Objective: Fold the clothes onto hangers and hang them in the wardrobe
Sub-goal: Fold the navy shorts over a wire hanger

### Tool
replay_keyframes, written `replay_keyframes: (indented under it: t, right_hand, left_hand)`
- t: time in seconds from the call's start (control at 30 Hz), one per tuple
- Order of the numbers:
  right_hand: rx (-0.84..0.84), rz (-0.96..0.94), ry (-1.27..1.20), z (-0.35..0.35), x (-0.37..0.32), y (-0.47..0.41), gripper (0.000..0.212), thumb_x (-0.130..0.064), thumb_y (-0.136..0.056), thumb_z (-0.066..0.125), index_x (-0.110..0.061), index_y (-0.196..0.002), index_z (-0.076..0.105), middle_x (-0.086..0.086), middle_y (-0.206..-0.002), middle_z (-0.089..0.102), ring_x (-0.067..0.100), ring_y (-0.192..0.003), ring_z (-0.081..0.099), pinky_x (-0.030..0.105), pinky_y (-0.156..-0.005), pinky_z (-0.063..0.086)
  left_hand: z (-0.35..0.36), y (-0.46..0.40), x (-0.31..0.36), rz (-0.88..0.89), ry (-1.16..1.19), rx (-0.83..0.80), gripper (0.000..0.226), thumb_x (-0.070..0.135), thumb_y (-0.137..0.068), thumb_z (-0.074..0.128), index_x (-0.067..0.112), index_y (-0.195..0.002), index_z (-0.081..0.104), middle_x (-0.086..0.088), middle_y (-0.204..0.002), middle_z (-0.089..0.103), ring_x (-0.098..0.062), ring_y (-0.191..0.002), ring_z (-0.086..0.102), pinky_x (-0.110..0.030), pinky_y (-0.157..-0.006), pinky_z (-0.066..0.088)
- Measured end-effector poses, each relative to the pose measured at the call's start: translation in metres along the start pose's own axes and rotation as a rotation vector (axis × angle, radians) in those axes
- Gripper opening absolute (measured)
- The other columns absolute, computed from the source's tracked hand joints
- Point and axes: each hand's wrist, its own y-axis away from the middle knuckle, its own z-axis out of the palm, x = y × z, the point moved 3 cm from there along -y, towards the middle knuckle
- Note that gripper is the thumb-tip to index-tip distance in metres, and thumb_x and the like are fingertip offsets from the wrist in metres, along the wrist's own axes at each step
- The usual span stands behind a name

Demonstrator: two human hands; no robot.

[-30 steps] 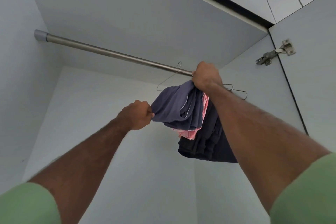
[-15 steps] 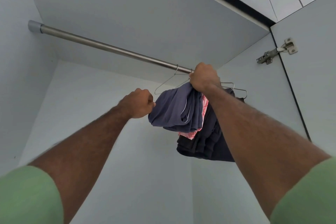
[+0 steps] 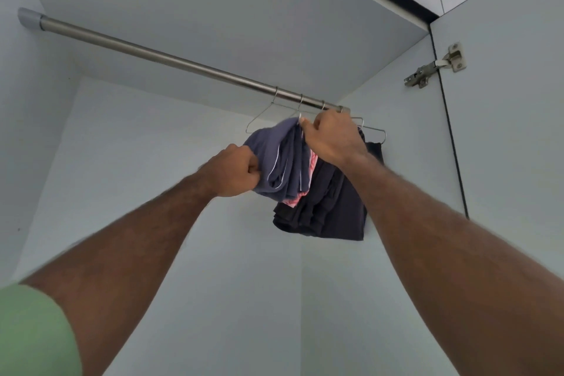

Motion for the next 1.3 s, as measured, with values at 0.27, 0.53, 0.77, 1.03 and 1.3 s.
replay_keyframes:
  t: [0.27,0.53,0.77,1.03,1.3]
  right_hand:
    - [-0.162,0.002,0.176,-0.036,0.047,0.079,0.038,-0.028,-0.094,0.056,-0.017,-0.061,0.041,0.005,-0.066,0.054,0.029,-0.065,0.057,0.038,-0.064,0.053]
    - [-0.280,0.130,0.341,-0.096,0.082,0.189,0.026,-0.027,-0.090,0.054,-0.013,-0.069,0.052,0.006,-0.072,0.054,0.031,-0.067,0.057,0.033,-0.062,0.049]
    - [-0.406,0.356,0.547,-0.175,0.090,0.327,0.027,-0.034,-0.095,0.053,-0.013,-0.102,0.069,0.011,-0.097,0.057,0.035,-0.082,0.054,0.034,-0.073,0.046]
    - [-0.593,0.743,0.749,-0.313,0.084,0.552,0.028,-0.034,-0.094,0.054,-0.016,-0.103,0.073,0.015,-0.102,0.070,0.039,-0.094,0.068,0.037,-0.075,0.054]
    - [-0.531,1.212,0.929,-0.541,0.006,0.772,0.029,-0.036,-0.087,0.053,-0.016,-0.090,0.074,0.009,-0.088,0.073,0.033,-0.083,0.071,0.036,-0.072,0.057]
  left_hand:
    - [0.035,0.047,0.052,0.057,0.037,0.015,0.027,0.011,-0.077,0.064,0.005,-0.052,0.054,-0.009,-0.047,0.054,-0.014,-0.045,0.043,-0.029,-0.052,0.041]
    - [0.071,0.106,0.147,0.148,0.157,-0.069,0.022,0.013,-0.079,0.067,0.009,-0.058,0.066,0.002,-0.052,0.060,-0.016,-0.054,0.055,-0.026,-0.065,0.045]
    - [0.106,0.209,0.247,0.126,0.533,-0.253,0.024,0.010,-0.087,0.065,-0.001,-0.065,0.067,-0.006,-0.055,0.062,-0.014,-0.050,0.058,-0.018,-0.057,0.039]
    - [0.150,0.372,0.408,0.245,0.773,-0.578,0.026,0.010,-0.084,0.066,0.012,-0.058,0.063,0.007,-0.050,0.058,-0.008,-0.049,0.057,-0.025,-0.058,0.047]
    - [0.087,0.546,0.631,0.480,1.042,-0.872,0.034,0.020,-0.086,0.067,0.017,-0.053,0.057,0.003,-0.049,0.056,-0.018,-0.052,0.057,-0.032,-0.060,0.048]
